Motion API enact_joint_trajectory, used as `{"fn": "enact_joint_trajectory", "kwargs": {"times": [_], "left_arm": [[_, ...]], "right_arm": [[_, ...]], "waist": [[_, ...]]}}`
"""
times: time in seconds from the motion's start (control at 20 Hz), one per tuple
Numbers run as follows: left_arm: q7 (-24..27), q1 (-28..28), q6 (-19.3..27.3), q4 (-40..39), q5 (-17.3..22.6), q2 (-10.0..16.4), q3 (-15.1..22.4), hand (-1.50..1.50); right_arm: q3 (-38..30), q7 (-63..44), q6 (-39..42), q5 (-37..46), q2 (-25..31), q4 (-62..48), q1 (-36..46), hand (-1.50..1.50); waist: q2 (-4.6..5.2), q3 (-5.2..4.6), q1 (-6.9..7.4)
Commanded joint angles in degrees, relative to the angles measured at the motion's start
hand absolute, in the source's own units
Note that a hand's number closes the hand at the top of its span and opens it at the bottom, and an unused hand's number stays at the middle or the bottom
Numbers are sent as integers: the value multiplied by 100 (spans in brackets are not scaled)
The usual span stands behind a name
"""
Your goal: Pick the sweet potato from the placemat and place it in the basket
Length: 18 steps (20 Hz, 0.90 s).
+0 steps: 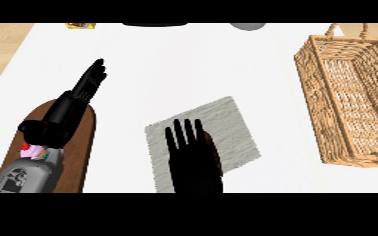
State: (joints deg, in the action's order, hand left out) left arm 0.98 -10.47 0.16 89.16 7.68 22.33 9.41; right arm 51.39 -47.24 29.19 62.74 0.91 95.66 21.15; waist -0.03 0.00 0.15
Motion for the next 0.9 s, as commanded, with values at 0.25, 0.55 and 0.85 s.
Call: {"fn": "enact_joint_trajectory", "kwargs": {"times": [0.25, 0.55, 0.85], "left_arm": [[-203, 266, -24, 417, -356, -360, -102, 0], [-95, -192, -427, -169, -342, -468, -503, 0], [-237, 340, -679, 440, -362, -424, -618, 0]], "right_arm": [[224, -95, -179, 472, -66, -419, -339, -150], [145, 24, -269, 546, -88, -792, -120, -150], [-97, 351, -156, 913, 180, -444, -559, -150]], "waist": [[-7, 1, 0], [3, 0, -7], [-7, 1, -7]]}}
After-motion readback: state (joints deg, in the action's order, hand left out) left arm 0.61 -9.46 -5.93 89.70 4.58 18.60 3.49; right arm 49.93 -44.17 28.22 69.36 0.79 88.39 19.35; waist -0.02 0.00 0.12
